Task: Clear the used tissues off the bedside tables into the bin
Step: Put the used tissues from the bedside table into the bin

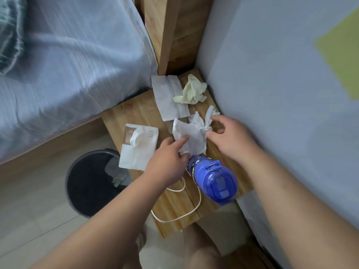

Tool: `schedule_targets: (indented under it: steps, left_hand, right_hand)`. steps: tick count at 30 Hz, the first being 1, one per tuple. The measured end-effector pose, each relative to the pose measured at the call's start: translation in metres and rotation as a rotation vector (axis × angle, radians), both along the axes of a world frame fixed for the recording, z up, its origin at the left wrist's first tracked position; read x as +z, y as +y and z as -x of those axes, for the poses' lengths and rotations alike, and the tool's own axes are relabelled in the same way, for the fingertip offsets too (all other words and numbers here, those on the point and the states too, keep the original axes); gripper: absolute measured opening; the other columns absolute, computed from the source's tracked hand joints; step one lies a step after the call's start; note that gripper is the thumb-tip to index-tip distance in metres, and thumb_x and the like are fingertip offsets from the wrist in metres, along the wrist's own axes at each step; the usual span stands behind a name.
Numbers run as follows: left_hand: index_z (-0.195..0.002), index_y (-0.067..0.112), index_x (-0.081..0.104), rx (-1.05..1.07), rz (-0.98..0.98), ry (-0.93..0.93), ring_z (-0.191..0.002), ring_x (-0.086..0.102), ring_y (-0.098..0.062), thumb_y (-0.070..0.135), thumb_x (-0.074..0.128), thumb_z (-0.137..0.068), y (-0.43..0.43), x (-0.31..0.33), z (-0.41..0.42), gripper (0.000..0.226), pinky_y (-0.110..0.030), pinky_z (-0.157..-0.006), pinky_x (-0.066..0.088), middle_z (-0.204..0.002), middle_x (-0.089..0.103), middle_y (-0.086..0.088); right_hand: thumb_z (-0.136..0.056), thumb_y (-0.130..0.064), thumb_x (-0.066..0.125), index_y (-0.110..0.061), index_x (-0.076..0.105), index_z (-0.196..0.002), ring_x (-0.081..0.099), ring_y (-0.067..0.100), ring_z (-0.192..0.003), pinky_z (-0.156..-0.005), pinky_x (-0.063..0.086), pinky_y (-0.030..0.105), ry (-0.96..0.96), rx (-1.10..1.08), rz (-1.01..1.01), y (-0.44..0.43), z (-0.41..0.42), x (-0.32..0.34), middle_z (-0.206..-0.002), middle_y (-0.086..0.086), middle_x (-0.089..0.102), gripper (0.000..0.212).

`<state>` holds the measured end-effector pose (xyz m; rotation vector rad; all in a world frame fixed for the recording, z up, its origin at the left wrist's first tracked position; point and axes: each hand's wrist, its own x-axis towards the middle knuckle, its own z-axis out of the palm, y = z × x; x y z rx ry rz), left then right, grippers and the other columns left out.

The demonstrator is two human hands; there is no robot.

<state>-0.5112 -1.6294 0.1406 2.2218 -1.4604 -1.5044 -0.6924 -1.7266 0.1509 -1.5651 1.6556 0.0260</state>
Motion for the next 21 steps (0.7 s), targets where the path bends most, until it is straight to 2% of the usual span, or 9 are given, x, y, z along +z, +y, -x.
schedule_targets:
  steps: [4, 7, 8, 10, 12, 15, 17, 19, 21]
  left_hand:
    - [-0.152, 0.037, 0.054, 0.044, 0.087, -0.059, -0.103, 0.064, -0.015, 0.041, 0.063, -0.101, -0.004, -0.003, -0.001, 0.053, -0.03, -0.08, 0.048, -0.129, 0.058, 0.008]
    - [-0.116, 0.035, 0.069, 0.137, 0.2, -0.097, -0.084, 0.06, -0.004, 0.04, 0.074, -0.094, -0.007, 0.0, 0.001, 0.023, -0.023, -0.067, 0.041, -0.101, 0.059, 0.019]
    - [-0.103, 0.035, 0.066, 0.164, 0.223, -0.102, -0.078, 0.055, -0.001, 0.038, 0.078, -0.091, -0.009, 0.001, 0.001, 0.018, -0.02, -0.062, 0.037, -0.092, 0.055, 0.019]
    - [-0.092, 0.032, 0.056, 0.212, 0.241, -0.086, -0.074, 0.051, 0.0, 0.032, 0.081, -0.089, -0.011, 0.0, 0.003, 0.025, -0.019, -0.058, 0.033, -0.084, 0.053, 0.018]
    - [-0.106, 0.034, 0.055, 0.24, 0.262, -0.046, -0.075, 0.053, -0.004, 0.023, 0.077, -0.092, -0.013, 0.002, 0.005, 0.028, -0.016, -0.06, 0.033, -0.091, 0.059, 0.018]
    - [-0.154, 0.043, 0.046, 0.217, 0.265, 0.013, -0.094, 0.05, -0.005, 0.014, 0.066, -0.1, -0.014, 0.006, 0.005, 0.064, -0.011, -0.069, 0.034, -0.112, 0.055, 0.017]
    - [-0.152, 0.038, 0.056, 0.189, 0.267, -0.003, -0.085, 0.049, -0.005, 0.018, 0.062, -0.104, -0.012, 0.006, 0.002, 0.053, -0.015, -0.065, 0.034, -0.101, 0.051, 0.014]
    - [-0.13, 0.032, 0.075, 0.215, 0.285, 0.003, -0.081, 0.05, -0.001, 0.02, 0.064, -0.104, -0.009, 0.005, 0.0, 0.031, -0.012, -0.065, 0.036, -0.093, 0.05, 0.012]
    - [-0.123, 0.029, 0.079, 0.265, 0.278, 0.022, -0.084, 0.053, -0.002, 0.02, 0.065, -0.104, -0.007, 0.005, -0.002, 0.024, -0.007, -0.069, 0.036, -0.097, 0.053, 0.012]
  right_hand:
    - [-0.088, -0.039, 0.073, -0.031, 0.057, -0.147, 0.066, 0.018, -0.114, -0.09, 0.044, 0.025, -0.004, -0.006, 0.018, 0.002, 0.0, -0.012, -0.138, 0.003, 0.067, 0.062]
    - [-0.09, -0.034, 0.073, -0.028, 0.055, -0.149, 0.063, 0.02, -0.123, -0.101, 0.046, 0.028, -0.006, 0.005, 0.03, -0.003, -0.002, -0.015, -0.144, 0.003, 0.063, 0.063]
    - [-0.09, -0.033, 0.073, -0.027, 0.055, -0.15, 0.061, 0.02, -0.127, -0.106, 0.047, 0.032, -0.009, 0.012, 0.032, -0.004, -0.002, -0.016, -0.147, 0.002, 0.061, 0.063]
    - [-0.091, -0.028, 0.073, -0.025, 0.054, -0.151, 0.058, 0.021, -0.132, -0.114, 0.046, 0.038, -0.011, 0.034, 0.041, -0.007, -0.002, -0.017, -0.152, 0.001, 0.055, 0.063]
    - [-0.091, -0.021, 0.074, -0.021, 0.053, -0.153, 0.054, 0.023, -0.137, -0.118, 0.043, 0.041, -0.022, 0.077, 0.052, -0.009, -0.001, -0.02, -0.162, 0.0, 0.043, 0.065]
    - [-0.089, -0.013, 0.076, -0.025, 0.045, -0.157, 0.042, 0.02, -0.148, -0.121, 0.035, 0.03, -0.025, 0.199, 0.047, -0.01, 0.0, -0.025, -0.171, -0.002, 0.027, 0.076]
    - [-0.086, -0.008, 0.078, -0.033, 0.038, -0.16, 0.031, 0.017, -0.154, -0.116, 0.026, 0.02, -0.005, 0.29, 0.052, -0.008, 0.0, -0.029, -0.174, -0.002, 0.022, 0.087]
    - [-0.085, -0.005, 0.077, -0.04, 0.036, -0.16, 0.033, 0.02, -0.153, -0.111, 0.026, 0.019, 0.008, 0.341, 0.074, -0.007, -0.003, -0.034, -0.171, 0.002, 0.026, 0.092]
    - [-0.085, -0.003, 0.075, -0.041, 0.042, -0.157, 0.038, 0.024, -0.148, -0.11, 0.031, 0.023, 0.009, 0.358, 0.077, -0.005, -0.006, -0.037, -0.166, 0.006, 0.034, 0.088]
